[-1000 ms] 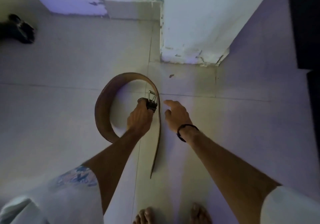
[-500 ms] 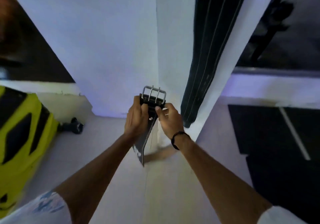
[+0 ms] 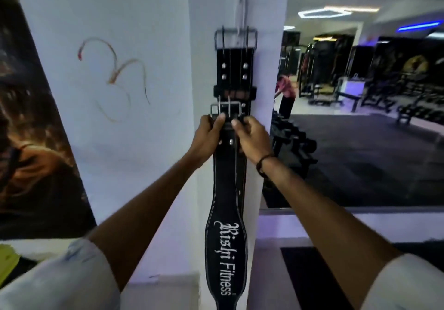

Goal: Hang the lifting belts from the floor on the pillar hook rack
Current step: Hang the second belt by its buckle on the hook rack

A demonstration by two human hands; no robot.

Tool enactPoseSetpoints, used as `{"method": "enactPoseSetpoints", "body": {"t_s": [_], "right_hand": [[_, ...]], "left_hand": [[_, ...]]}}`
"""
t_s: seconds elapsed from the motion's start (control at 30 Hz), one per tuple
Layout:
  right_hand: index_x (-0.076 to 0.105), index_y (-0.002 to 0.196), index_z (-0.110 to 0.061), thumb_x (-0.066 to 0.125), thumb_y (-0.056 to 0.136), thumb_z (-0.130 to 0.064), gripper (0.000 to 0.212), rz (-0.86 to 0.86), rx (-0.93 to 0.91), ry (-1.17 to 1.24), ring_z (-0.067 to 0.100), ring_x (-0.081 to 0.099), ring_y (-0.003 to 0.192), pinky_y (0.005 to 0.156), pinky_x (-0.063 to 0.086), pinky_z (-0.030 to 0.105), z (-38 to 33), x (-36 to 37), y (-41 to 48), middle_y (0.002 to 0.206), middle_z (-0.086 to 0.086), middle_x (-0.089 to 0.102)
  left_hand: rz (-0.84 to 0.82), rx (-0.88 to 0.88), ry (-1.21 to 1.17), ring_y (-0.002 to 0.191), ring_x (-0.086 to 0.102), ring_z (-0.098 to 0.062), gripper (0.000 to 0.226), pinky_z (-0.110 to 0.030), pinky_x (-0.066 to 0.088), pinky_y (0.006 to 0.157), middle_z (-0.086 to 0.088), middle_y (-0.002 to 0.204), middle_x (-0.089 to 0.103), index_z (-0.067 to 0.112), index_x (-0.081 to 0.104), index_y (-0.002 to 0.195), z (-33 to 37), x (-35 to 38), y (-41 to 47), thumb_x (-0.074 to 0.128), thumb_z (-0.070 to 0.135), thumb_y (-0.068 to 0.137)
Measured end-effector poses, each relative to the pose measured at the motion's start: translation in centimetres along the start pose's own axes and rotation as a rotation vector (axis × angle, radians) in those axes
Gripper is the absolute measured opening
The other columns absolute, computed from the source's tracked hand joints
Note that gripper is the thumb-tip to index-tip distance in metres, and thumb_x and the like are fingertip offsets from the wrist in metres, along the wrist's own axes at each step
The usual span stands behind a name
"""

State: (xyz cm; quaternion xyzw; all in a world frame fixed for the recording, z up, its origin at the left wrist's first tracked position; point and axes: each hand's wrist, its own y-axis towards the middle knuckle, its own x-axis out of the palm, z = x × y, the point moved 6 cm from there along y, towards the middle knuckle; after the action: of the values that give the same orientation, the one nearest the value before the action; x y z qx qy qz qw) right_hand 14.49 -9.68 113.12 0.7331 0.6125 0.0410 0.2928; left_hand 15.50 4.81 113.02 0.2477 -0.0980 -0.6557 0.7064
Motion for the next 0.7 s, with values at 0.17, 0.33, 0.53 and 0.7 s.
{"method": "enactPoseSetpoints", "body": {"t_s": [0.17,0.33,0.53,0.7], "right_hand": [[0.060,0.104,-0.013,0.057,0.090,-0.049,0.039,0.040,-0.094,0.019,0.030,0.069,0.086,0.072,0.060,0.047,-7.3,-4.4,2.6,0.095,0.010,0.070],[0.060,0.105,-0.015,0.059,0.089,-0.049,0.037,0.043,-0.147,0.012,0.029,0.071,0.084,0.068,0.061,0.049,-10.7,-6.1,3.7,0.097,0.009,0.070],[0.063,0.108,-0.012,0.058,0.094,-0.038,0.030,0.166,-0.232,0.056,0.006,0.060,0.073,0.061,0.043,0.020,-13.8,-7.5,3.6,0.084,-0.007,0.064],[0.056,0.083,-0.023,0.051,0.097,-0.045,0.026,0.075,-0.158,0.009,0.011,0.041,0.053,0.052,0.034,0.029,-5.5,-2.6,-3.9,0.068,-0.006,0.047]], "left_hand": [[0.001,0.025,-0.041,0.080,0.054,-0.007,0.045,-0.021,0.045,0.064,0.007,0.091,0.052,0.006,0.045,0.119,8.4,0.1,2.5,0.040,0.048,0.104],[0.019,0.055,-0.068,0.085,0.058,-0.007,0.040,-0.021,0.046,0.066,0.004,0.099,0.056,0.010,0.045,0.117,12.1,-0.2,3.6,0.040,0.048,0.105],[0.107,0.127,-0.173,0.092,0.060,-0.015,0.038,-0.030,0.052,0.081,-0.002,0.103,0.058,0.009,0.046,0.114,15.5,0.1,5.0,0.042,0.045,0.105],[0.220,0.113,-0.229,0.089,0.057,-0.017,0.036,-0.037,0.051,0.088,0.001,0.094,0.056,0.011,0.046,0.106,16.9,0.0,6.6,0.043,0.046,0.104]]}}
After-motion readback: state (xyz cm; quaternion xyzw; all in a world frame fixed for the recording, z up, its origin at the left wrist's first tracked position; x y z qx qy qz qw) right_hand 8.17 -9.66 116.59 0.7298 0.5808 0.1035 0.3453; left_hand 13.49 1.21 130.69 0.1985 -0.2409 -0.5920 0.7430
